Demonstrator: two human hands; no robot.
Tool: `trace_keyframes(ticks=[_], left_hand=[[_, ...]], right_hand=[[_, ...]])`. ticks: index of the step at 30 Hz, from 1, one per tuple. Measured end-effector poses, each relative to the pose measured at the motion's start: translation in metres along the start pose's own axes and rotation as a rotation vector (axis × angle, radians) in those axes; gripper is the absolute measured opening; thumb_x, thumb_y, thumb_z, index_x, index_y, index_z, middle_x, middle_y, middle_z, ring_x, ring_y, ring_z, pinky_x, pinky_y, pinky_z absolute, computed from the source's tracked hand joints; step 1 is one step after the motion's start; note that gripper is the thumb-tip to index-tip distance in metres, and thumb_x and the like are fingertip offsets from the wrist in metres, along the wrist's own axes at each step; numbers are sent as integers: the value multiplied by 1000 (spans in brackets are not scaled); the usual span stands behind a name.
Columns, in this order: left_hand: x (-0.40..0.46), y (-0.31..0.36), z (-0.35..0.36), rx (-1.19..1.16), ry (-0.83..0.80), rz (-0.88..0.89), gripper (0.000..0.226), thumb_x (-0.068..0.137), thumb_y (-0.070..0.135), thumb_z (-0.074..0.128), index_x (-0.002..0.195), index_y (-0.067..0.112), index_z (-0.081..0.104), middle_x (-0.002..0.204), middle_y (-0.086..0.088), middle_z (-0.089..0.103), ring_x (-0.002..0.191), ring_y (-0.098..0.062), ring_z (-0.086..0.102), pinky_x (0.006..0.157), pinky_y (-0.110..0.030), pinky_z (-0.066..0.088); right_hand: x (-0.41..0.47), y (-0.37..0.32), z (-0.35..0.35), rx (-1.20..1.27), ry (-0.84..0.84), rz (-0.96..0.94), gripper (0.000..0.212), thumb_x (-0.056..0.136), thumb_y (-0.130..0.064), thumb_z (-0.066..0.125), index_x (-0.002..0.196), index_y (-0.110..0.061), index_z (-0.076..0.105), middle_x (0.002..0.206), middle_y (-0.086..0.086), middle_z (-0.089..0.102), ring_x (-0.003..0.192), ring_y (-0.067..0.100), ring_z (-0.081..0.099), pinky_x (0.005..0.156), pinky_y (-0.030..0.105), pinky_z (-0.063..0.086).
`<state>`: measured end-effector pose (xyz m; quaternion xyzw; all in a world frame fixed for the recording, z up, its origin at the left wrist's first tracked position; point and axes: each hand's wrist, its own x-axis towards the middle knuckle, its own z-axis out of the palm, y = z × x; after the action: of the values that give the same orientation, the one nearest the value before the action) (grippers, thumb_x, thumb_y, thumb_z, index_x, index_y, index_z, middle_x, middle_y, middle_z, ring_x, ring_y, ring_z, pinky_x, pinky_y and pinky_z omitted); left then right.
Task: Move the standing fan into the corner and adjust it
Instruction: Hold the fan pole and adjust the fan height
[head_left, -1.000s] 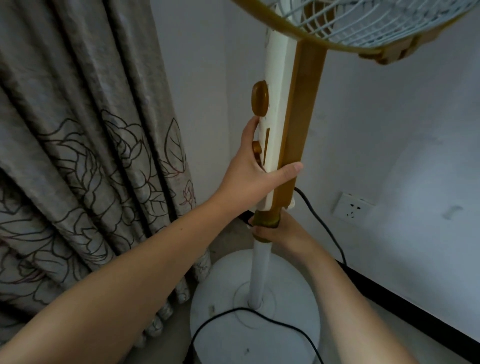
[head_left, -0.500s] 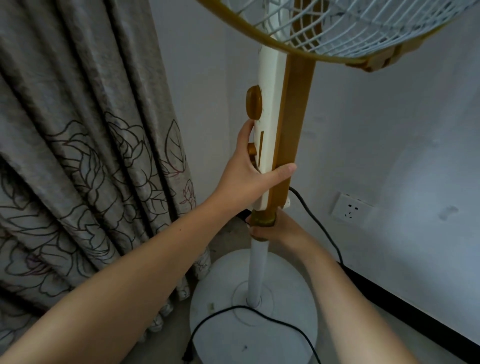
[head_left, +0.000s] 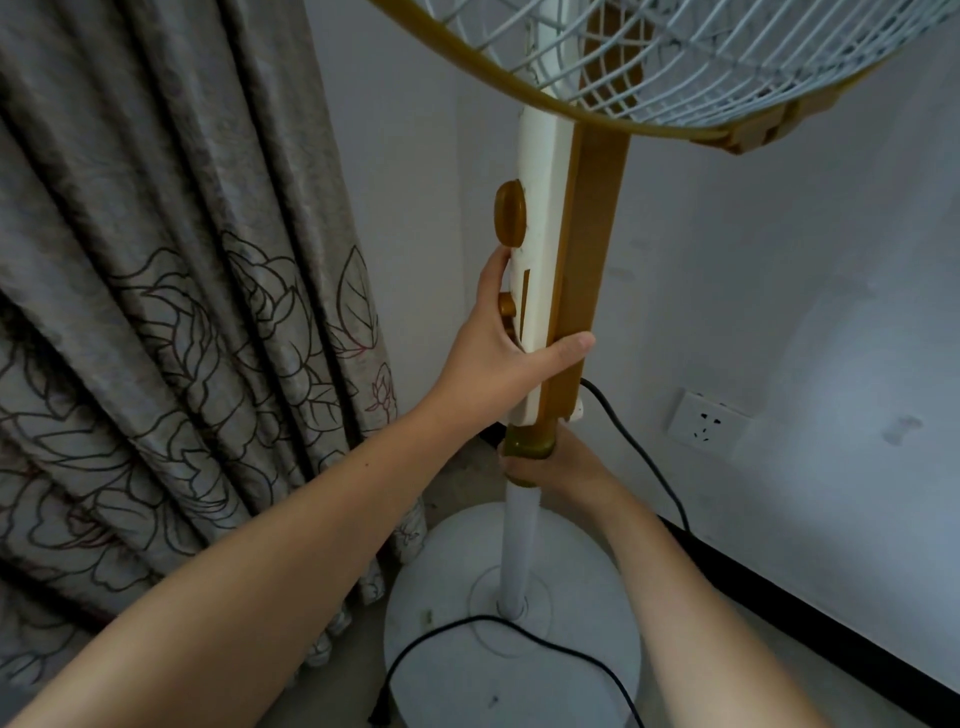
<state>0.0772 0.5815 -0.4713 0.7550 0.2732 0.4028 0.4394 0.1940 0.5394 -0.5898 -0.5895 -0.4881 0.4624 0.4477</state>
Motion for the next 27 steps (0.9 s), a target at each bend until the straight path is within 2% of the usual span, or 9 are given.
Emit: trace_keyframes(ticks=[3,6,9,13,17,19,22,25,27], left_hand=[[-1,1,1,-16,-3,-9,98,73,40,75,144,41,7,119,22,45,111,-5,51,81,-14,46],[0,1,1,-27,-5,-17,99,73,39,76,144,42,8,111,29,45,102,4,52,72,-7,49],[0,0,1,-37,-5,-16,99,72,40,76,144,43,8,107,34,44,95,11,53,63,2,45],[0,-2,1,-48,-3,-12,99,72,40,76,144,41,8,104,36,44,86,30,48,58,4,41],[-1,-2,1,-50,-8,1,96,74,38,76,143,42,9,105,36,41,85,33,46,58,5,40],[-1,-1,1,-49,-4,-7,97,73,37,76,143,42,9,105,34,44,88,26,51,60,4,42],[-2,1,0,-40,0,-16,99,72,39,77,144,42,8,106,31,45,92,12,54,62,3,43],[-2,1,0,-44,-9,-6,98,72,38,77,143,43,9,105,33,44,88,23,52,60,5,41],[-1,0,0,-45,-12,-2,98,73,37,77,143,41,9,104,33,44,84,31,48,58,5,40]], right_hand=[[-3,-4,-1,-6,-16,5,36,74,-26,76,102,-34,56,102,1,68,99,20,64,87,35,55],[-13,7,29,51,346,-148,51,75,-33,76,113,-41,43,106,-15,60,97,-2,58,76,14,47],[-14,11,58,138,610,-238,41,80,-26,73,108,-37,47,103,-10,62,92,-5,58,79,15,45],[-11,8,34,55,374,-217,38,80,-23,72,99,-44,47,93,-7,65,79,-6,61,69,12,48],[-7,4,7,26,94,-56,38,73,-26,74,100,-40,52,99,1,68,96,16,65,84,33,55],[-10,4,11,46,127,-76,38,75,-26,73,101,-42,50,99,-3,67,98,13,65,82,27,55],[-16,13,36,52,398,-183,42,79,-30,73,102,-46,42,97,-14,63,87,-6,61,66,8,48],[-14,13,53,77,610,-227,39,78,-27,75,94,-44,43,92,-11,62,79,-1,60,61,5,46],[-11,12,47,78,550,-233,38,78,-24,74,95,-43,45,89,-10,63,74,-6,60,61,2,45]])
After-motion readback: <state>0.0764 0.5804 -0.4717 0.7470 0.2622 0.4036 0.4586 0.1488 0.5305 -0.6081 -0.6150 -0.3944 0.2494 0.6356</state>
